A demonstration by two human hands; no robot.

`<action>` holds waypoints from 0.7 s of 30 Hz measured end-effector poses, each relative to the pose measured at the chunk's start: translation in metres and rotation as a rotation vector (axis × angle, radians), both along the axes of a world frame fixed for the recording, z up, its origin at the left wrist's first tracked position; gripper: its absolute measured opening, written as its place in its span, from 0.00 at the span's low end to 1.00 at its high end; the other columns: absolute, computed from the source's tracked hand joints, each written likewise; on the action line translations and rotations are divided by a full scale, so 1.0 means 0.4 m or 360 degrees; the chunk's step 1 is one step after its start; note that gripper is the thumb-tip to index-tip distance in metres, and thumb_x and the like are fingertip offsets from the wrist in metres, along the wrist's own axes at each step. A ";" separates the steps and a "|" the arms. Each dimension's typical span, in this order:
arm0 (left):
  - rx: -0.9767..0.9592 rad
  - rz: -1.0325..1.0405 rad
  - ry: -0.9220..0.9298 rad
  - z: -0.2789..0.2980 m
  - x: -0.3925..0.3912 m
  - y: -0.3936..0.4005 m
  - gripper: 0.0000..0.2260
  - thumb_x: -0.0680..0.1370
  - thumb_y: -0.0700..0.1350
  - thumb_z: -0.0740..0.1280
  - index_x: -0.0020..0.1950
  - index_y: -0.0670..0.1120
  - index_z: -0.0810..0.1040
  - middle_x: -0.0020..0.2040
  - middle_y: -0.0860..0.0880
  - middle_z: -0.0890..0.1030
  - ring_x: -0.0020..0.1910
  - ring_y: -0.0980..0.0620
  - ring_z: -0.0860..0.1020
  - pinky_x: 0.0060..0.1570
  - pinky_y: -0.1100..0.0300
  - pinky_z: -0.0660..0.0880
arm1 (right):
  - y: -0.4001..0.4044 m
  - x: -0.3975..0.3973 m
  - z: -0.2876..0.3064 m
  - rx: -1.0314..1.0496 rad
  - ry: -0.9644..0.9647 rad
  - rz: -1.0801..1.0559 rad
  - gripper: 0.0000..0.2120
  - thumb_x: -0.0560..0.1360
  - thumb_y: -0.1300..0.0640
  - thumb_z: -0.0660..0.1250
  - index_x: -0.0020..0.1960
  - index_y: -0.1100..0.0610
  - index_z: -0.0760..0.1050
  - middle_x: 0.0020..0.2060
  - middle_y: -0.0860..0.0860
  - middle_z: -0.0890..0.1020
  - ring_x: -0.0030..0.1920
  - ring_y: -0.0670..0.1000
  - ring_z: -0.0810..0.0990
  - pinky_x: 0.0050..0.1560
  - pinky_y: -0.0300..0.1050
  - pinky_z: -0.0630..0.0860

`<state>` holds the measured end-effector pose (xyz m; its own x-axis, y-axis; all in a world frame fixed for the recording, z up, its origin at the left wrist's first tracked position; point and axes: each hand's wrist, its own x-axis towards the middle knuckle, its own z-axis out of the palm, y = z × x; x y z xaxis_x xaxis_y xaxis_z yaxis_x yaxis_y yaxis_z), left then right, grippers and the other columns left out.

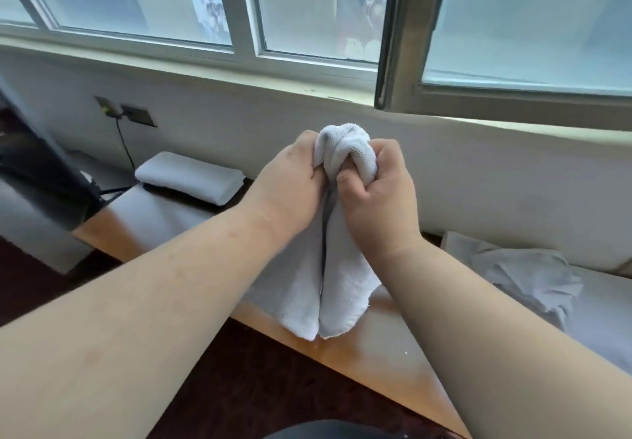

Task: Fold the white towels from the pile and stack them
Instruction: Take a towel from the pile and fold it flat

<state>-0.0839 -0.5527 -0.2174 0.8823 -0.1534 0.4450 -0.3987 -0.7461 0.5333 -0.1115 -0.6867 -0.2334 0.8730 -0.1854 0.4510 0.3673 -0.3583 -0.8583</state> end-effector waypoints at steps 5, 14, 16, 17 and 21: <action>-0.0050 0.0019 0.0152 -0.011 0.047 0.174 0.03 0.73 0.49 0.56 0.39 0.53 0.64 0.33 0.55 0.70 0.30 0.57 0.65 0.31 0.59 0.66 | 0.165 0.064 -0.032 -0.0003 0.0097 0.0065 0.09 0.67 0.43 0.59 0.47 0.40 0.65 0.44 0.32 0.76 0.42 0.40 0.77 0.38 0.43 0.76; 0.0145 0.0137 0.0368 -0.090 0.231 0.316 0.04 0.73 0.46 0.55 0.39 0.54 0.64 0.35 0.53 0.73 0.33 0.52 0.72 0.33 0.54 0.70 | 0.306 0.259 -0.139 0.0008 0.0248 0.0145 0.09 0.68 0.42 0.59 0.47 0.41 0.65 0.44 0.34 0.77 0.39 0.43 0.77 0.40 0.52 0.78; 0.0237 0.0190 0.0461 -0.120 0.288 0.329 0.05 0.75 0.44 0.56 0.42 0.54 0.65 0.37 0.52 0.75 0.36 0.51 0.74 0.35 0.54 0.71 | 0.315 0.314 -0.172 0.0004 0.0358 0.0153 0.08 0.68 0.42 0.59 0.46 0.41 0.66 0.40 0.37 0.78 0.37 0.43 0.77 0.39 0.52 0.77; 0.0288 0.0213 0.0534 -0.137 0.313 0.334 0.05 0.76 0.43 0.57 0.44 0.53 0.67 0.39 0.52 0.76 0.38 0.50 0.75 0.38 0.53 0.72 | 0.316 0.338 -0.190 -0.0010 0.0422 0.0157 0.08 0.68 0.42 0.59 0.46 0.40 0.66 0.38 0.38 0.78 0.37 0.43 0.77 0.38 0.50 0.77; 0.0433 0.0181 0.0757 -0.222 0.396 0.353 0.07 0.78 0.46 0.58 0.54 0.50 0.71 0.45 0.51 0.79 0.45 0.47 0.77 0.45 0.51 0.75 | 0.309 0.413 -0.278 -0.0098 0.0647 0.0184 0.07 0.69 0.42 0.61 0.46 0.40 0.67 0.37 0.36 0.79 0.38 0.40 0.77 0.37 0.46 0.74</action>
<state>0.0743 -0.4117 -0.3062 0.9939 -0.0994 -0.0485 -0.0703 -0.9061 0.4171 0.0535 -0.5632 -0.3447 0.9956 -0.0593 0.0731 0.0443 -0.3897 -0.9199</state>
